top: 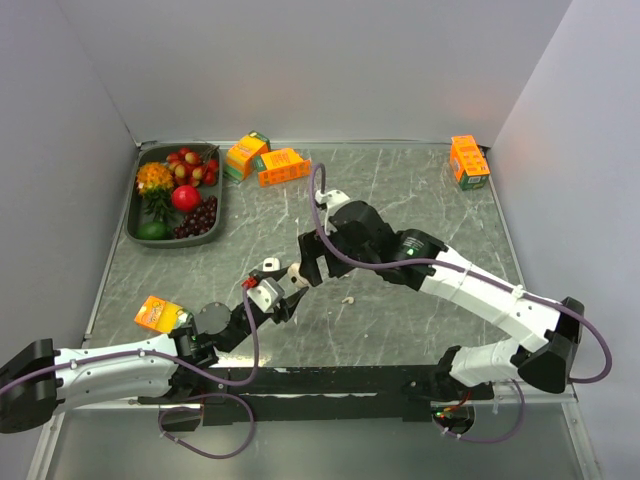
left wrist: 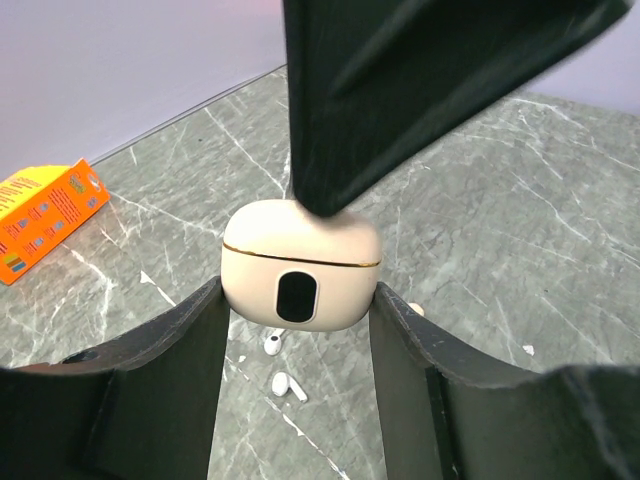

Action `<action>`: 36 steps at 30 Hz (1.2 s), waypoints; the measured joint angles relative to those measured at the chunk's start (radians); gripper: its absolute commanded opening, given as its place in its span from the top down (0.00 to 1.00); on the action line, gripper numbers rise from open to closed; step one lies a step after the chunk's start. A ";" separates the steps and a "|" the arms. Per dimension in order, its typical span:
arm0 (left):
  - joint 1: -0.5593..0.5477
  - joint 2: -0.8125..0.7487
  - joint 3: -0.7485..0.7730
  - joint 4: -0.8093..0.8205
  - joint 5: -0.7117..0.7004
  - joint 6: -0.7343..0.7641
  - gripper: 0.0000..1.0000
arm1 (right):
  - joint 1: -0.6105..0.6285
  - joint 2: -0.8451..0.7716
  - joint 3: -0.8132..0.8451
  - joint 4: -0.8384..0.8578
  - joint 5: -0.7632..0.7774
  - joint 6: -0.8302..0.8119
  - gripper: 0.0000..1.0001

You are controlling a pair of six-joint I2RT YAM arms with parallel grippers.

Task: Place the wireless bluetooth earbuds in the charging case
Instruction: Open the charging case.

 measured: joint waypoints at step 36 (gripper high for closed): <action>-0.015 0.008 -0.001 -0.001 -0.013 0.002 0.99 | -0.005 0.026 0.000 -0.002 -0.069 -0.003 0.07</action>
